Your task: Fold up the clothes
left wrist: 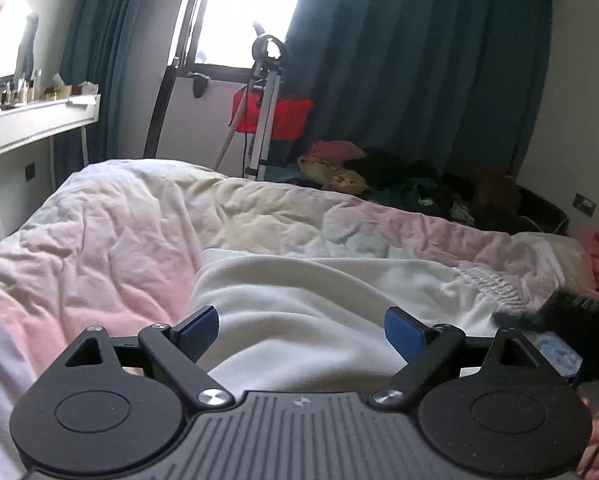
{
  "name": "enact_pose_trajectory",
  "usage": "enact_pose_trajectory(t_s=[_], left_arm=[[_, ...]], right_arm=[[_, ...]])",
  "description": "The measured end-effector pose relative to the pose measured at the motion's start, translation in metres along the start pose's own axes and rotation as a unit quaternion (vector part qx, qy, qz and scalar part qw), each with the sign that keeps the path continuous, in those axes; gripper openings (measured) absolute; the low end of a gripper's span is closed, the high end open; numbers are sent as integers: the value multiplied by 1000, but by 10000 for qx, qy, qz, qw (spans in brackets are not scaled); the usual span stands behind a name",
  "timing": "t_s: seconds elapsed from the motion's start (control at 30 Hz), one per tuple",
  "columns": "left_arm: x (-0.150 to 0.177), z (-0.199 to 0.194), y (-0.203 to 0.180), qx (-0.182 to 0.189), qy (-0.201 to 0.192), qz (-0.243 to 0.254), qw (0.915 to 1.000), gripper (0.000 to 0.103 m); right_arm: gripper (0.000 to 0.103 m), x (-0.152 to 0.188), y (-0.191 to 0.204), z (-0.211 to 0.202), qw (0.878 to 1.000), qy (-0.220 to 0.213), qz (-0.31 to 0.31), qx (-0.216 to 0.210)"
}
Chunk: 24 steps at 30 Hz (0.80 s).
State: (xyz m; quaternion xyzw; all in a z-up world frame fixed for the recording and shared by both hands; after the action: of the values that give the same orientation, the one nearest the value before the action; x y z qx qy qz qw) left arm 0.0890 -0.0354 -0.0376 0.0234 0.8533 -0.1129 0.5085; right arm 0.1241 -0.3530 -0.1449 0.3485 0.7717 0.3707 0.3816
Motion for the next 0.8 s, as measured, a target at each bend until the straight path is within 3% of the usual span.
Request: enact_pose_trajectory(t_s=[0.03,0.13,0.27,0.33,0.43,0.53,0.63,0.8], left_arm=[[-1,2,3,4,6,-48,10000,91],[-3,5,12,54,31,-255,9997,91],[-6,2,23,207,65,-646,9977,92],[-5,1,29,285,125,-794,9964,93],[-1,5,35,309,334,-982,9941,93],[5,14,39,406,651,-1156,9903,93],[13,23,46,514,1013,-1447,9829,93],[26,34,59,691,1460,-2009,9662,93]], right_arm=[[45,1,3,1,9995,-77,-227,183],[36,1,21,-8,9940,-472,-933,323],[35,-4,54,-43,9809,-1101,-1600,-30],[38,-10,51,-51,9785,-1199,-1669,191],[51,-17,19,-37,9871,-679,-1215,788],[62,-20,-15,-26,9959,-200,-313,825],[86,-19,-19,-23,9942,-78,-322,1024],[86,-5,-28,-11,9933,368,-266,1063]])
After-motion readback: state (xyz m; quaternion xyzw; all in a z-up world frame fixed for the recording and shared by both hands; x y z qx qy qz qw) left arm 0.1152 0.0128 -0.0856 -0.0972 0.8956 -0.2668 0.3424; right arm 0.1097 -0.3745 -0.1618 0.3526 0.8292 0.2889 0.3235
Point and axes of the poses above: each gripper's, at about its wrist camera, not at the fingertips, and z roughly the way its jaws point, y to its left, x to its underside, the point moved 4 cm from there along z, roughly the way its jaws point, and after that the axes turned 2 degrees about z, right-handed, at the moved point
